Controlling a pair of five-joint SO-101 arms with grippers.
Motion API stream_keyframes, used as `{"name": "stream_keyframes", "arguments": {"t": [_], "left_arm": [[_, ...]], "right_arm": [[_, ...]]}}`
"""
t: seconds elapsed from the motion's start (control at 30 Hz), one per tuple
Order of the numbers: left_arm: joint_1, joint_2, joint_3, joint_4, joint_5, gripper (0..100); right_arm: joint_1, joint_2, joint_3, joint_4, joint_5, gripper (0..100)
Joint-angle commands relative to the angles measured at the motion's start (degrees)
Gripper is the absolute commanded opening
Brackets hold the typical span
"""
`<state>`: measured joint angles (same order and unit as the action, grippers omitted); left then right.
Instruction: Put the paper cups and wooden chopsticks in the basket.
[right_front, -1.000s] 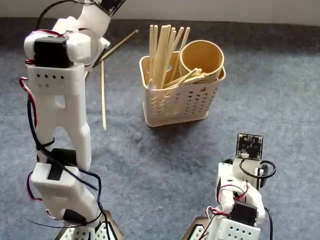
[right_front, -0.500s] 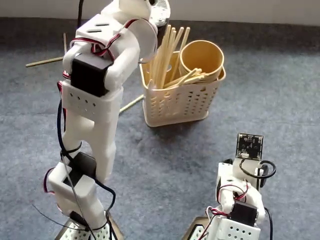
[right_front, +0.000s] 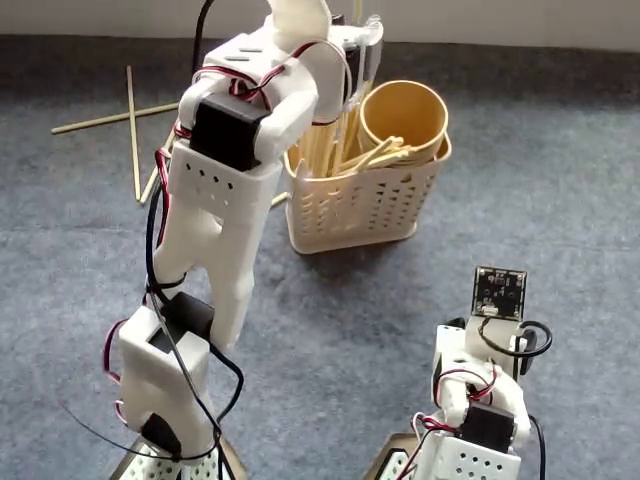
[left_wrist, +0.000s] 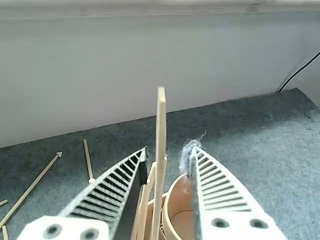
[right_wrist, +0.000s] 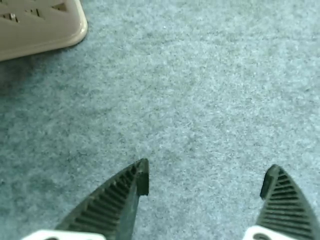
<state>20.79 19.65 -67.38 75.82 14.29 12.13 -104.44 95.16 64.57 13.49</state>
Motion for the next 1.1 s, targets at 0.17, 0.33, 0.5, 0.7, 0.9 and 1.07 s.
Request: {"name": "stream_keyframes", "arguments": {"t": [0.17, 0.33, 0.5, 0.7, 0.9, 1.07], "left_arm": [[-7.87, -0.66, -1.63, 2.73, -3.78, 14], [-27.03, 0.04, -3.65, 8.09, -6.59, 13], [-42.42, 1.89, 7.25, 11.16, -19.52, 13], [-38.37, 10.33, 27.3, 11.34, -24.53, 13], [-20.97, 15.16, 31.87, 17.41, -21.8, 16], [-17.54, 17.1, 32.04, 19.69, -24.79, 23]], "right_arm": [[-0.48, -0.48, 6.2, -1.1, 0.62, 34.7], [-0.48, -0.48, 6.2, -1.1, 0.62, 34.7], [-0.48, -0.48, 6.2, -1.1, 0.62, 34.7], [-0.48, -0.48, 6.2, -0.92, 0.62, 34.7], [-0.48, -0.48, 6.2, -0.84, 0.62, 34.7], [-0.48, -0.48, 6.2, -0.75, 0.7, 34.7]]}}
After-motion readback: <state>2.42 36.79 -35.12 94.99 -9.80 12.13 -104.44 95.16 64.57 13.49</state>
